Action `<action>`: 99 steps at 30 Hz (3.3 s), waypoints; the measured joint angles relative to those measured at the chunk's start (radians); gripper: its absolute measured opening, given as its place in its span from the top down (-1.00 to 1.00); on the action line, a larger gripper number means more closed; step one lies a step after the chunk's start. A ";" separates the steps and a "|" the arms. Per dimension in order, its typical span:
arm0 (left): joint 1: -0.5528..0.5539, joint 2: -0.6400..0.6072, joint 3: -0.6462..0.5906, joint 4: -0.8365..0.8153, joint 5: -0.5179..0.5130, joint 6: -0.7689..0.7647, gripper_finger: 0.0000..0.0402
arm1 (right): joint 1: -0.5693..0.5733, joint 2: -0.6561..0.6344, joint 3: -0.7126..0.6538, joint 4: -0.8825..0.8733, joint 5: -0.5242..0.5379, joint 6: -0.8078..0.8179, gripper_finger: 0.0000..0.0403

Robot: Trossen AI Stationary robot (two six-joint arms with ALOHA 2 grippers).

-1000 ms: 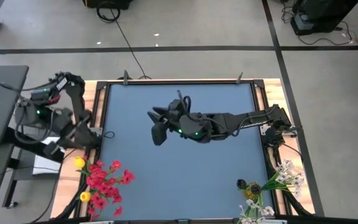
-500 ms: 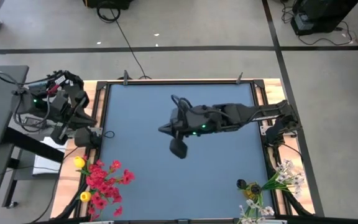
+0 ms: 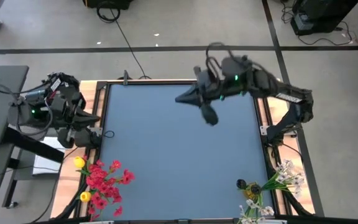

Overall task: Sort flowers into vase by color
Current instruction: Return to Home Position

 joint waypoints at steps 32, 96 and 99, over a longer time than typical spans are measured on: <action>0.834 0.050 -0.183 0.247 0.597 0.138 0.98 | -0.231 -0.278 -0.451 0.297 -0.346 -0.015 0.98; 1.187 -0.377 -0.934 0.641 1.177 0.243 1.00 | -0.086 -0.835 -1.721 1.217 0.194 0.049 0.98; 1.187 -0.463 -0.933 0.561 1.176 0.239 1.00 | -0.105 -0.951 -1.721 1.066 0.160 0.059 0.99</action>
